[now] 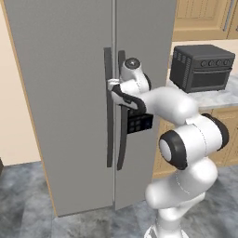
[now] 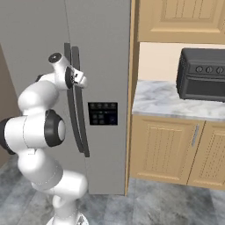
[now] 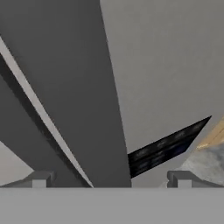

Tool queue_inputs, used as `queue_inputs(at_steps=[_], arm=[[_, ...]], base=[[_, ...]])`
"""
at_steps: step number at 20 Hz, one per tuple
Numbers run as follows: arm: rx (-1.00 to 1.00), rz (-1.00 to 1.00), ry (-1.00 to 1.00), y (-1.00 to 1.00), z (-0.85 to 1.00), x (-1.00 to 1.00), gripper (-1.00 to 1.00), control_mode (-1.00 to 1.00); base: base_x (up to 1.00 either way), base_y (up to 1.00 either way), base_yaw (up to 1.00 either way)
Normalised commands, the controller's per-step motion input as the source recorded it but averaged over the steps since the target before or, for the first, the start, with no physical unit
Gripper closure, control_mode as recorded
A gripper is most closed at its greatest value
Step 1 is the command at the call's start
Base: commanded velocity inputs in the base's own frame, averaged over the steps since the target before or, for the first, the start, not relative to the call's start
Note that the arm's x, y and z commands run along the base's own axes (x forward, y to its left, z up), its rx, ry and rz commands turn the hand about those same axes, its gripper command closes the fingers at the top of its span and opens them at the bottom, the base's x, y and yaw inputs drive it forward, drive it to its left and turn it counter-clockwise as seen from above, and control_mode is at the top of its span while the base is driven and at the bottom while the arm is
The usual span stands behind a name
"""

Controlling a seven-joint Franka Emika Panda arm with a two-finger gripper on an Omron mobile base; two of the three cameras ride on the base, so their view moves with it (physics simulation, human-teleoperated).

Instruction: Store the kebab skewer in the freezer for long-term storage. Close the freezer door after placing the cooked food.

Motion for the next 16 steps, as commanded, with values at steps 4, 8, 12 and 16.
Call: queue_inputs(at_steps=[4,8,12,16], arm=[[0.17,0.13,0.00,-0.59,0.02,0.00,-1.00,-1.00],[0.05,0.09,0.00,-0.18,0.00,0.00,-1.00,-1.00],[-0.02,0.05,0.07,0.04,0.00,0.09,-1.00,-1.00],[-0.01,0.01,0.01,0.44,0.00,0.09,-1.00,-1.00]], base=[[0.00,0.00,0.00],[0.00,0.00,0.00],[0.00,0.00,0.00],[0.00,0.00,0.00]])
